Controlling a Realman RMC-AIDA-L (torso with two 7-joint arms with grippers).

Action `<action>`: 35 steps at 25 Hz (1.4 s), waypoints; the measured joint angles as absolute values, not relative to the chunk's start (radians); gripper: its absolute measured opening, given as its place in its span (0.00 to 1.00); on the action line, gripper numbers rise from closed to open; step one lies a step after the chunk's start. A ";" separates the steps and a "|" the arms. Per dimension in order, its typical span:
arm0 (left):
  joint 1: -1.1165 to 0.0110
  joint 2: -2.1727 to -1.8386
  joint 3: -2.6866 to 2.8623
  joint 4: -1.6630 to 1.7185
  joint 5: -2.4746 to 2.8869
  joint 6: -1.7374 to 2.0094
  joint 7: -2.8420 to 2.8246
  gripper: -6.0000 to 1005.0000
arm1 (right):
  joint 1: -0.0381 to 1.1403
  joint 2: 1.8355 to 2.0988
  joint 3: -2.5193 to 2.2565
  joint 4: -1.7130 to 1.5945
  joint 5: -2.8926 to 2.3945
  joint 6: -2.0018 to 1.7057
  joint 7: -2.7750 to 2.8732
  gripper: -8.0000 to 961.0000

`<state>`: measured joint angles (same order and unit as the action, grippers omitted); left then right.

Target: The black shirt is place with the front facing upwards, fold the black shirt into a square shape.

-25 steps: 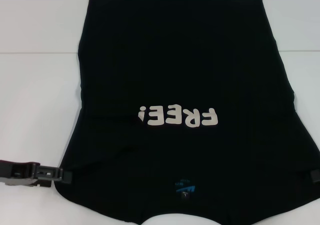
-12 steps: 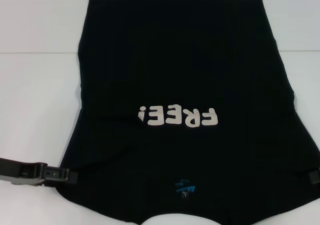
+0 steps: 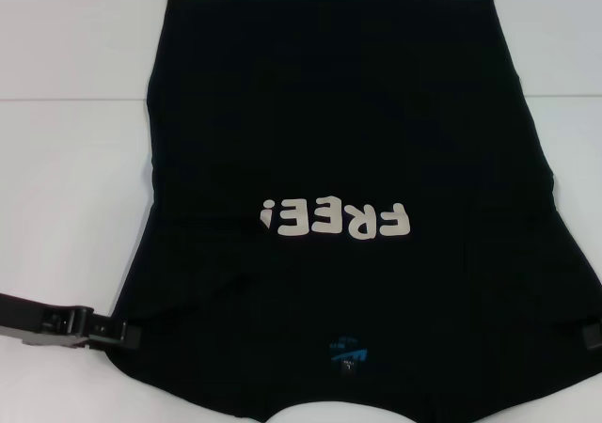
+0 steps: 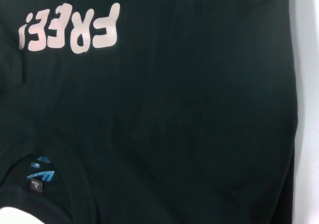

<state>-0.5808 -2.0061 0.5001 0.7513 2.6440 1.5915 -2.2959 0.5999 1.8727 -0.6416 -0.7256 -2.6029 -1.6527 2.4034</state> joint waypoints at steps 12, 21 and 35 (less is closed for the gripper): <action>-0.577 -2.016 0.524 0.757 2.638 1.561 -2.296 0.26 | 0.598 1.870 -0.639 -0.726 -2.603 -1.659 2.402 0.77; -0.578 -2.014 0.515 0.758 2.634 1.569 -2.292 0.04 | 0.599 1.863 -0.625 -0.726 -2.603 -1.655 2.413 0.77; -0.578 -2.011 0.515 0.758 2.622 1.577 -2.293 0.03 | 0.606 1.860 -0.634 -0.736 -2.655 -1.645 2.415 0.77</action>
<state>-0.5785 -2.0110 0.5155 0.7578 2.6219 1.5770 -2.2928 0.6063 1.8603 -0.6342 -0.7362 -2.6555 -1.6449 2.4154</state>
